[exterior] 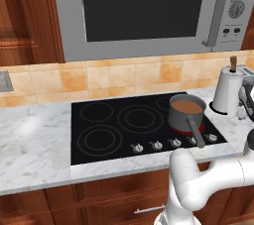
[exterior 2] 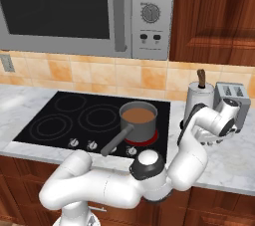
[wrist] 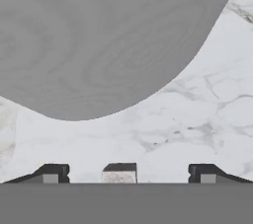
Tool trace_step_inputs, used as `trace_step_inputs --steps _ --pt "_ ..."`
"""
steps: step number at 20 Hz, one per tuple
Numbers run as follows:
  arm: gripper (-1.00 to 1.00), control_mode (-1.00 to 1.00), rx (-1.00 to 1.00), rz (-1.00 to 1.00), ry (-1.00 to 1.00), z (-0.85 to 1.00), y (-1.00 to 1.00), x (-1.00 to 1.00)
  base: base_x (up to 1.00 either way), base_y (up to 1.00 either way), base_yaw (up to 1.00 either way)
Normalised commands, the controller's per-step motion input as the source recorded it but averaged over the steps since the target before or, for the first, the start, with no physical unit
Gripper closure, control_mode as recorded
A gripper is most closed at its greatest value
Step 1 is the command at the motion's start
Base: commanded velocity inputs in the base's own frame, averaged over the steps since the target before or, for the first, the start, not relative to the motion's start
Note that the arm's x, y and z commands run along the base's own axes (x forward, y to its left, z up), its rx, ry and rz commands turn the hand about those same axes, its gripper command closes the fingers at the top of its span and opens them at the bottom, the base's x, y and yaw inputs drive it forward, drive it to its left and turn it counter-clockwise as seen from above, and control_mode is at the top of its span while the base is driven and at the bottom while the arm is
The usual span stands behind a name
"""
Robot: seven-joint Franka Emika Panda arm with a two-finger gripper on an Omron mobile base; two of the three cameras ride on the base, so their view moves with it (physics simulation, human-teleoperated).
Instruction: Pick up the sugar cube(s) and place them in the saucepan with hot chocolate.
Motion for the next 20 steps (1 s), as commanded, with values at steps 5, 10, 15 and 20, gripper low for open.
trace_step_inputs --steps 5,10,15,20 --pt "1.00 -1.00 0.01 0.00 0.06 -0.38 -0.09 -0.27 0.00 0.00 0.00" --pt "1.00 -1.00 0.02 0.00 0.01 -0.29 -0.19 -0.30 0.00 0.00 0.00" --pt "1.00 -1.00 0.00 0.00 0.00 -0.04 -0.06 -0.17 0.00 0.00 0.00" --pt "1.00 -1.00 0.02 0.01 -0.08 0.43 0.00 -0.57 0.00 0.00 0.00"
